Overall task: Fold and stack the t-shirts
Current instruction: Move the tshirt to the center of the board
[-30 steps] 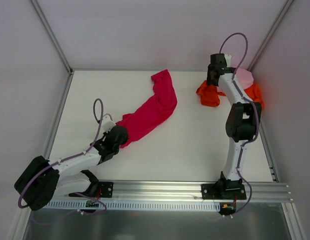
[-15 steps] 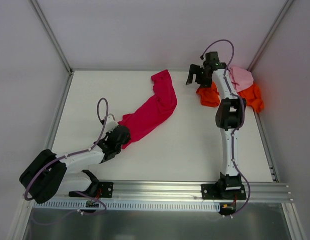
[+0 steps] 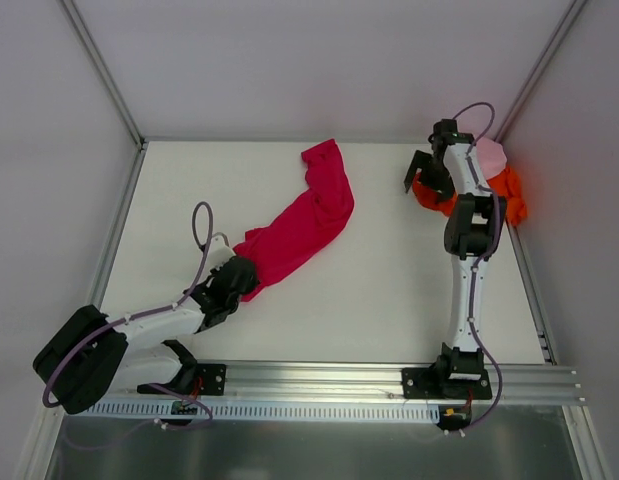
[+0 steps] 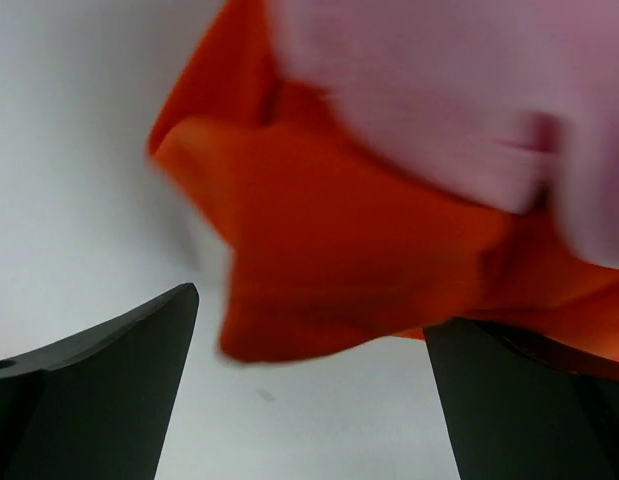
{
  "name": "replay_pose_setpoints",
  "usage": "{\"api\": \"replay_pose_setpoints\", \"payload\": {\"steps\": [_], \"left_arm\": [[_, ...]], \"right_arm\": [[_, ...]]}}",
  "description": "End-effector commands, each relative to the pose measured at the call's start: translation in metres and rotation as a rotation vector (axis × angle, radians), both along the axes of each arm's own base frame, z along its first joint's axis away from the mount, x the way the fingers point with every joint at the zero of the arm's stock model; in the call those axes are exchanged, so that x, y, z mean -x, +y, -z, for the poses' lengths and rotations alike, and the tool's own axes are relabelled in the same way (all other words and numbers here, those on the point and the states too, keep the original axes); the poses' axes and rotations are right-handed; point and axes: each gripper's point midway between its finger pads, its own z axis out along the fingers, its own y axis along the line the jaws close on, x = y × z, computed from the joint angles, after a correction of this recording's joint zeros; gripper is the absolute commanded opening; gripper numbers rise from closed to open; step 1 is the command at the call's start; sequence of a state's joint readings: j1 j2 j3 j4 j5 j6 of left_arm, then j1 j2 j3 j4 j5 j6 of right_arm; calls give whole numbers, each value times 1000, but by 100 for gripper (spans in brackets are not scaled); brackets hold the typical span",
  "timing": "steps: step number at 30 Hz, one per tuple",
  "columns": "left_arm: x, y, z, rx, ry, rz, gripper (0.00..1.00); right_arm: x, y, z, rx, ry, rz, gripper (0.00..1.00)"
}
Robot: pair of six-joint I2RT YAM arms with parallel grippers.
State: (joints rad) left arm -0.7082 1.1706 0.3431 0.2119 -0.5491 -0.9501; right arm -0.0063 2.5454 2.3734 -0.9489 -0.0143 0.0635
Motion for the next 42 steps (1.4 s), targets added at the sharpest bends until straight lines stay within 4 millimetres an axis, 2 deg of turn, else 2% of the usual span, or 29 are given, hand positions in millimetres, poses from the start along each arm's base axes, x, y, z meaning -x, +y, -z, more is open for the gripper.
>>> {"api": "replay_pose_setpoints", "payload": {"steps": [1,5,6,9,10,15,17,20,21,22,24,25,26,27,28,29,30,31,32,33,34,36,37,39,40,41,42], "left_arm": [[1,-5,-10,32,-37,23,0],[4,-1,-6,30,-36,19,0],[5,0,-6,27,-38,15,0],[5,2,-5,19,-36,16,0],[6,2,-4,18,-35,16,0],[5,1,-2,17,-40,21,0],[5,-1,1,17,-33,31,0],[5,-5,3,27,-35,48,0],[5,-6,5,25,-31,53,0],[4,-8,5,27,-40,64,0],[4,-11,7,32,-35,82,0],[3,-13,6,29,-43,92,0],[3,-14,8,29,-39,102,0],[4,-15,9,27,-36,106,0],[3,-16,8,29,-39,113,0],[4,-17,9,29,-35,115,0],[5,-17,10,32,-30,119,0],[6,-16,9,36,-31,112,0],[8,-16,10,42,-28,111,0],[12,-9,12,39,-30,77,0],[14,-5,12,32,-36,60,0],[20,5,10,26,-49,29,0],[21,7,4,45,-68,17,0],[25,16,2,60,-84,-22,0],[25,23,-2,55,-106,-51,0],[23,25,-14,83,-147,-66,0],[26,32,-15,65,-141,-82,0]], "right_arm": [[38,-88,-31,307,76,177,98],[55,-136,-48,493,103,266,99],[56,-145,-58,535,82,310,99],[70,-162,-65,608,81,394,99],[73,-171,-74,670,66,427,99],[86,-187,-101,802,39,488,99],[90,-186,-111,838,22,507,99],[67,-159,-97,679,-82,416,100],[77,-143,-85,608,-97,341,100],[50,-118,-87,492,-231,284,100],[43,-99,-96,418,-303,231,100],[35,-76,-99,338,-320,165,100],[33,-67,-102,321,-320,130,100],[31,-42,-94,232,-290,15,100],[19,-17,-112,210,-330,-60,100],[18,-1,-114,204,-323,-153,100],[26,27,-111,140,-283,-263,100],[19,61,-118,161,-300,-377,100],[22,76,-117,173,-282,-407,100],[30,84,-114,239,-237,-474,100],[26,110,-115,256,-244,-529,100],[32,128,-107,230,-201,-555,100],[31,145,-99,172,-195,-576,100],[33,160,-92,109,-194,-575,100],[37,169,-89,75,-190,-593,100],[41,173,-81,69,-174,-606,100],[42,180,-78,81,-182,-621,100]]}}
